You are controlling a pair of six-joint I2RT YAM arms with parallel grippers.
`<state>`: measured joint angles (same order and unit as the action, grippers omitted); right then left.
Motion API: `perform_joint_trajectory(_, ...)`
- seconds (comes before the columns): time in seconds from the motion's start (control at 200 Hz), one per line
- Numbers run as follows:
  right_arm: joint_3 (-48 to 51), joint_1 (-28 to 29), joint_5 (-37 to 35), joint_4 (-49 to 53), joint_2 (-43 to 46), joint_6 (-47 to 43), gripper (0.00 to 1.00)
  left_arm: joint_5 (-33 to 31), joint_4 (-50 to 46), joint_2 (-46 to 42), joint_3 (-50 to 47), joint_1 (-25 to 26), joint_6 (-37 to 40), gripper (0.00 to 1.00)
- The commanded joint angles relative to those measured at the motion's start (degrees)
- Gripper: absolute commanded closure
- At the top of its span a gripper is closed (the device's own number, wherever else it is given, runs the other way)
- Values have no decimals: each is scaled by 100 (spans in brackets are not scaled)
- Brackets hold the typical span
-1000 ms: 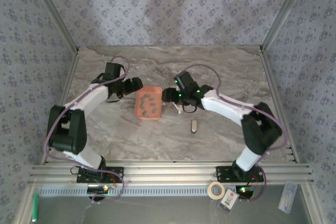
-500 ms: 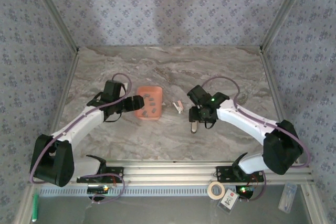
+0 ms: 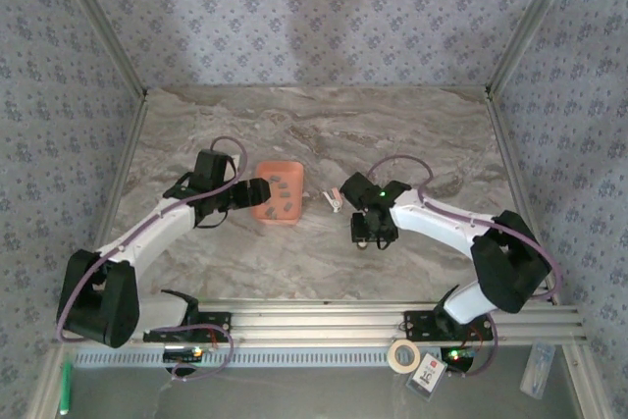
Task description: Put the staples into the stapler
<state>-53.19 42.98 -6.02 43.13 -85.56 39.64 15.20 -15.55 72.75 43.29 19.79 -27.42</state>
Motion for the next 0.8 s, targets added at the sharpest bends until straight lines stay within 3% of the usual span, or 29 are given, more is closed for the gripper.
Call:
perform_joint_trajectory(0.0,130,57,151,-183,-50,157,48,101,150,53,-23,25,62,22)
perform_joint_trajectory(0.575,354,119,454,-700,-198,221,55,68,206,2,-64,51,88,22)
perform_joint_trajectory(0.795,300,134,275,-580,-57,209,69,54,205,-83,-58,69,105,23)
